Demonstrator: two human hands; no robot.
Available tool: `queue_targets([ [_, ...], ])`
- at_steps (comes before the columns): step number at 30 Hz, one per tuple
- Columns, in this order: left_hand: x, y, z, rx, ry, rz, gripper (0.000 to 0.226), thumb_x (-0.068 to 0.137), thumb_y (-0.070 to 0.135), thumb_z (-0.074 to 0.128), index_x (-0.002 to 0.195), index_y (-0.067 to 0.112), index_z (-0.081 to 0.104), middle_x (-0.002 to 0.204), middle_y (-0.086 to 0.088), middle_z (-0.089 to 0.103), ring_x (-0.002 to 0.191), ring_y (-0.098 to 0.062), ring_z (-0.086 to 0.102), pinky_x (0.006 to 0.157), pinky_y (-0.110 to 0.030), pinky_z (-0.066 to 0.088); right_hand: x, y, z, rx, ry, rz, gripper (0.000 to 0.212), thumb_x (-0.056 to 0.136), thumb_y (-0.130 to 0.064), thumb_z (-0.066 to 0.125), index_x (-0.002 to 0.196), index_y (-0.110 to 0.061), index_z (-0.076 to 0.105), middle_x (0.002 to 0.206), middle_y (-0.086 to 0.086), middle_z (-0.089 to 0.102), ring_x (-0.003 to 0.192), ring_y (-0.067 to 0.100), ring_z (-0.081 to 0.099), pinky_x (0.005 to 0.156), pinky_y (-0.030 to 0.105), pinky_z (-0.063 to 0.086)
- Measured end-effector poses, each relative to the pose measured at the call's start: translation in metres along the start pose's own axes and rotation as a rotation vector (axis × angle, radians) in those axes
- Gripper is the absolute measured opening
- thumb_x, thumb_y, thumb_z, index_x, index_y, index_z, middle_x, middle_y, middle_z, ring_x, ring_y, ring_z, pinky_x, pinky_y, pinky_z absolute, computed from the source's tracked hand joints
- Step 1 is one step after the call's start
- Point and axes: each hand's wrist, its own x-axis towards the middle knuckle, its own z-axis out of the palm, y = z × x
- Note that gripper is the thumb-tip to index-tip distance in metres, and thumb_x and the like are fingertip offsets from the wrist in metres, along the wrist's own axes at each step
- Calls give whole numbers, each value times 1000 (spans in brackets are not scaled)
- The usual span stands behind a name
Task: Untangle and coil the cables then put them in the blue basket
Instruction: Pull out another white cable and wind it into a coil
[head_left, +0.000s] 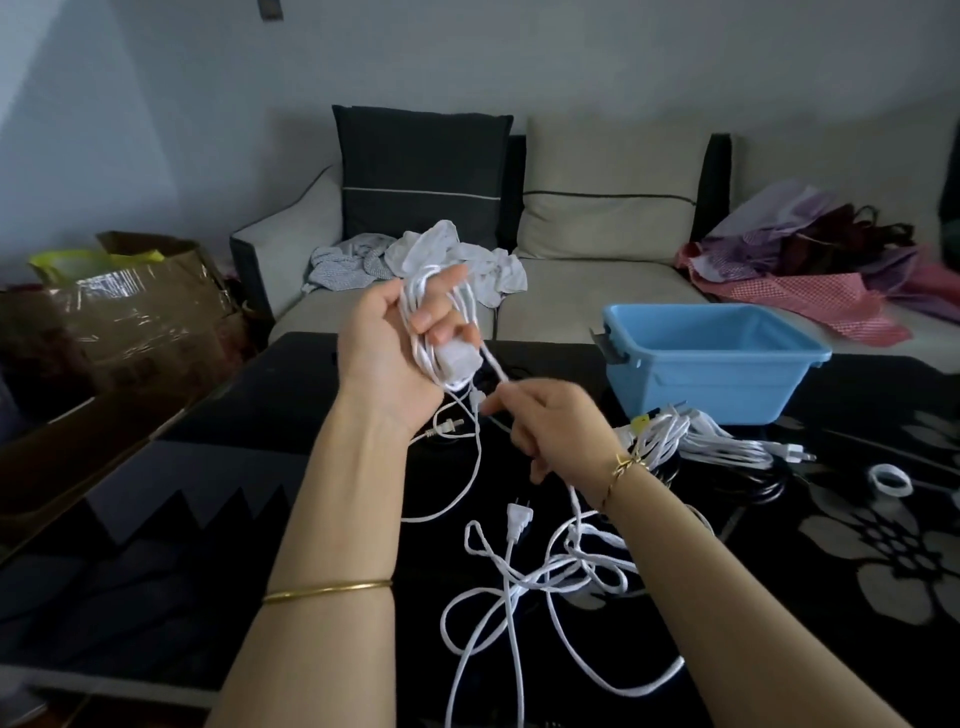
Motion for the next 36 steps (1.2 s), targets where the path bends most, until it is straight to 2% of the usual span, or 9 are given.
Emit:
queue_targets([
  [4, 5, 1, -8, 67, 52, 115, 31, 103, 26, 31, 104, 5, 55, 55, 5, 39, 49, -9, 42, 85, -43, 53, -17, 9, -4, -158, -396, 175, 21, 98, -19, 46, 107, -10, 63, 57, 5, 50, 39, 13, 53, 39, 19, 44],
  [9, 12, -17, -22, 531, 202, 221, 27, 104, 30, 33, 92, 18, 54, 53, 5, 54, 55, -20, 50, 75, -40, 45, -29, -9, -9, -377, -563, 81, 20, 94, -13, 48, 108, -14, 63, 60, 3, 56, 43, 17, 58, 47, 20, 47],
  [13, 3, -33, -27, 1248, 190, 292, 40, 102, 27, 36, 78, 0, 54, 47, 10, 55, 51, -13, 46, 54, -22, 37, -31, -22, -21, -460, -250, -66, 15, 88, -11, 55, 88, -16, 70, 55, -3, 57, 43, 11, 56, 48, 22, 49],
  [17, -1, -38, -18, 1495, 20, 174, 32, 101, 24, 37, 81, 2, 49, 58, 3, 52, 54, -9, 51, 59, -22, 41, -21, -14, -37, -390, 293, -208, 18, 81, -15, 65, 73, -30, 70, 49, -16, 56, 49, 1, 54, 56, 24, 49],
  [20, -4, -37, -5, 1441, -119, -58, 36, 101, 33, 40, 92, 1, 52, 56, -2, 43, 53, -19, 47, 56, -30, 49, -18, -6, -41, -363, 461, -233, 13, 79, -18, 67, 74, -30, 71, 60, -18, 60, 63, 5, 57, 63, 26, 48],
  [24, -12, -30, 2, 1384, -284, -304, 31, 89, 41, 61, 84, 11, 54, 50, 8, 35, 44, -9, 36, 50, -29, 46, -11, 4, -46, -293, 473, -205, 11, 79, -23, 70, 90, -27, 73, 87, -7, 65, 79, 8, 57, 67, 7, 40],
  [26, -13, -29, 3, 1395, -270, -323, 29, 94, 33, 57, 92, 4, 57, 46, 10, 32, 42, -9, 30, 48, -26, 42, -6, 13, -46, -220, 438, -133, 20, 78, -25, 73, 98, -25, 70, 99, 1, 63, 81, 17, 61, 69, 17, 51],
  [29, -11, -23, 0, 1306, -149, -265, 40, 98, 35, 48, 101, -3, 62, 45, 8, 29, 43, -11, 27, 49, -28, 41, -6, 16, -45, 49, 327, 1, 19, 80, -13, 72, 97, -11, 64, 91, 10, 63, 68, 24, 68, 55, 31, 58],
  [36, -7, -14, 0, 878, 44, -196, 43, 101, 32, 41, 84, 1, 65, 40, 7, 22, 36, -9, 26, 44, -23, 40, -1, 25, -45, 399, 164, 87, 10, 89, -10, 62, 81, -6, 67, 63, 7, 58, 41, 6, 48, 39, 15, 39],
])
